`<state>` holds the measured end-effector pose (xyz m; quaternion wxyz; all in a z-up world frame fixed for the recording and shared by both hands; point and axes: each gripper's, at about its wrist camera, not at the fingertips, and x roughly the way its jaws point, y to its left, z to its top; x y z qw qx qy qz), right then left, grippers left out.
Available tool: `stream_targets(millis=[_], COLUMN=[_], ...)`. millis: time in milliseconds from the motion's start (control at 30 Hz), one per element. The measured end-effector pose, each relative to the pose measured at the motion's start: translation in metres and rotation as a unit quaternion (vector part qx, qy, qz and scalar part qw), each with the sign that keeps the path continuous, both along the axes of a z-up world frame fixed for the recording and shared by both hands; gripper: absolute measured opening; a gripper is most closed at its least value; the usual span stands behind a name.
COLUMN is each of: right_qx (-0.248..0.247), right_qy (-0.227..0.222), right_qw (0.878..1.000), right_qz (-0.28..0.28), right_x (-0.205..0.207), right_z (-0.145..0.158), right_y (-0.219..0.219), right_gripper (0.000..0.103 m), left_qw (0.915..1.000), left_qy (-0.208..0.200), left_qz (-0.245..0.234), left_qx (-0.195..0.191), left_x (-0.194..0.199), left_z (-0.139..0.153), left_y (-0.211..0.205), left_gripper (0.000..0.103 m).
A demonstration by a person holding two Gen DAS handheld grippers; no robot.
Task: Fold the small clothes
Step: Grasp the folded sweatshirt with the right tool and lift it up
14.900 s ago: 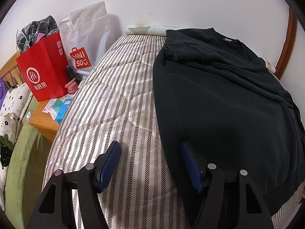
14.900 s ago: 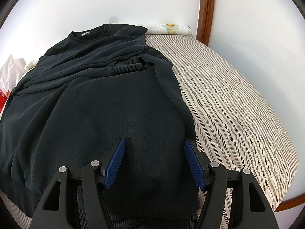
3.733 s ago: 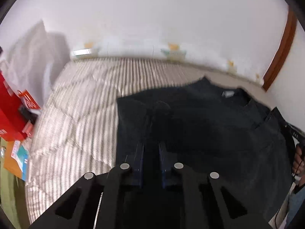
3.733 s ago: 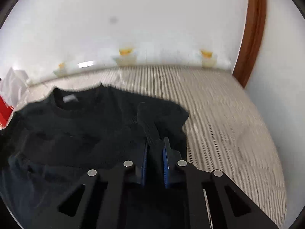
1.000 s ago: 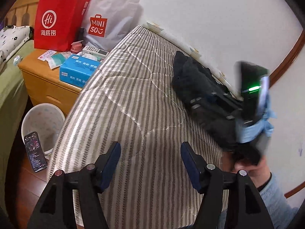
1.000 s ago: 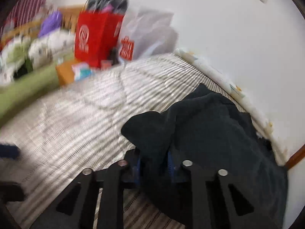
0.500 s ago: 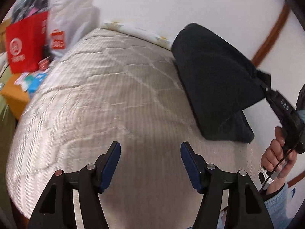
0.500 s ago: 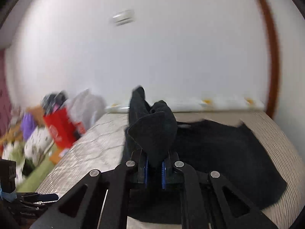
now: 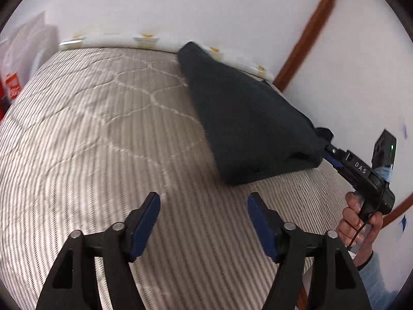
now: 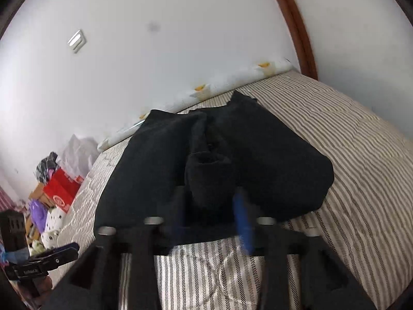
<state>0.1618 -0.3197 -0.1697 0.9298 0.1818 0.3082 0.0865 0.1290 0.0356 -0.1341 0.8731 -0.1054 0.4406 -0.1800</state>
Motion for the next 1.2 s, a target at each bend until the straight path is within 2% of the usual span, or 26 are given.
stream_targets(millis=[133, 267, 400, 467, 500, 533, 633, 767, 833, 900, 967, 1033, 1200], right_qx=[0.013, 0.060, 0.063, 0.041, 0.030, 0.023, 0.010, 0.015, -0.003, -0.028, -0.013, -0.016, -0.057], right_qy=[0.007, 0.031, 0.041, 0.047, 0.046, 0.044, -0.001, -0.078, -0.101, -0.069, -0.020, 0.010, 0.024], right_qw=[1.000, 0.998, 0.997, 0.998, 0.998, 0.999, 1.000, 0.996, 0.992, 0.993, 0.995, 0.996, 0.995], right_qz=[0.005, 0.003, -0.013, -0.018, -0.014, -0.011, -0.001, -0.046, -0.075, -0.096, -0.093, -0.083, -0.072], right_x=[0.016, 0.044, 0.073, 0.087, 0.091, 0.092, 0.085, 0.055, 0.042, 0.047, 0.056, 0.060, 0.053], right_z=[-0.001, -0.012, -0.016, -0.015, -0.013, -0.012, 0.005, 0.033, 0.038, 0.028, 0.009, -0.002, -0.004], right_y=[0.005, 0.005, 0.015, 0.024, 0.027, 0.028, 0.020, -0.013, -0.030, -0.048, -0.065, -0.069, -0.060], right_gripper=[0.057, 0.057, 0.057, 0.043, 0.027, 0.021, 0.012, 0.011, 0.011, 0.011, 0.011, 0.011, 0.021], left_qw=[0.9996, 0.9985, 0.9974, 0.9975, 0.9973, 0.9972, 0.9959, 0.9949, 0.9938, 0.9929, 0.9927, 0.9934, 0.9944], left_qy=[-0.008, -0.005, 0.016, 0.027, 0.030, 0.024, 0.013, 0.010, 0.002, -0.004, -0.006, -0.005, -0.009], left_qz=[-0.021, -0.031, -0.032, -0.027, -0.025, -0.023, -0.029, -0.035, -0.043, -0.048, -0.052, -0.051, -0.047], left_qx=[0.016, 0.045, 0.062, 0.060, 0.062, 0.067, 0.084, 0.094, 0.103, 0.108, 0.108, 0.103, 0.095], left_x=[0.002, 0.018, 0.035, 0.043, 0.047, 0.048, 0.050, 0.048, 0.045, 0.043, 0.041, 0.044, 0.053], left_z=[-0.003, -0.010, -0.022, -0.028, -0.030, -0.030, -0.030, -0.028, -0.027, -0.026, -0.026, -0.025, -0.021], left_y=[-0.018, -0.039, -0.057, -0.064, -0.068, -0.074, -0.083, -0.087, -0.092, -0.096, -0.100, -0.105, -0.118], left_gripper=[0.071, 0.072, 0.072, 0.072, 0.072, 0.072, 0.072, 0.072, 0.072, 0.072, 0.072, 0.072, 0.071])
